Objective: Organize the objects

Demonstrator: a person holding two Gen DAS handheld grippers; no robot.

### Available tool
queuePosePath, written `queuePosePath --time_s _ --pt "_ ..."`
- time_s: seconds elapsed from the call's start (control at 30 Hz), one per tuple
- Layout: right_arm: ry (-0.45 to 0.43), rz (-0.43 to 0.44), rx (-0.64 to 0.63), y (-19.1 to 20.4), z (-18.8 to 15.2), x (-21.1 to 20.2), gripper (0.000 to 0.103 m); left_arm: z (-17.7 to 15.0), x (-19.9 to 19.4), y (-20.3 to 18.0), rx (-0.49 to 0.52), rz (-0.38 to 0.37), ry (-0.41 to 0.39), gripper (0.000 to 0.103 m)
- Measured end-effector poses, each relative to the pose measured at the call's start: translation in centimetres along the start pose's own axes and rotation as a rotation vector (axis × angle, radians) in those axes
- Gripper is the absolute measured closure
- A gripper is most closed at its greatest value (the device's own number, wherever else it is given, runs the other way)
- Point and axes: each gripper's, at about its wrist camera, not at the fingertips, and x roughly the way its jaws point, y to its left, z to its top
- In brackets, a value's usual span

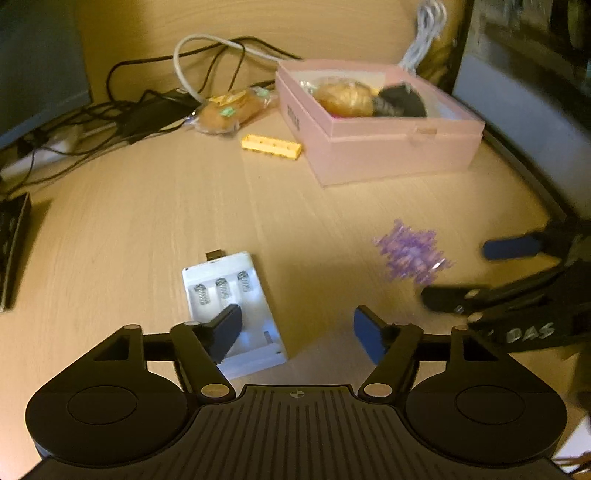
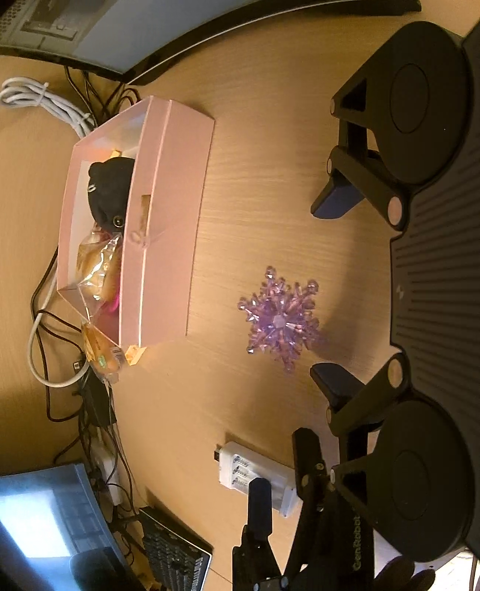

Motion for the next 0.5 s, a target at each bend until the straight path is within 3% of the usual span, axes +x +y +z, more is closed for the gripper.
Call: queuePosePath --time_s 0.07,0.17,0.3,0.4,0.5 --pt "-0.005 -0.005 -0.002 -0.1 -0.2 -0.1 0.013 -0.1 -1.4 0.4 -0.017 0.001 -0.053 0.034" --pt "-0.004 -0.005 0.007 -0.4 -0.3 0.0 0.011 -0.4 -3.4 1.3 -0.013 0.075 -0.110 0.034" --pt "-0.004 0.003 0.025 -0.8 -0.4 0.2 0.005 -0.7 -2.5 3.9 -0.156 0.091 -0.041 0.034" --pt "-0.002 0.011 0.023 -0.8 -0.5 0.2 0.003 -0.7 -1.2 5.2 -0.274 0.049 0.001 0.034" --pt "0.002 0.013 0.014 -0.5 -0.5 0.4 0.000 -0.3 -0.3 5.3 -0.309 0.043 0.011 0.034"
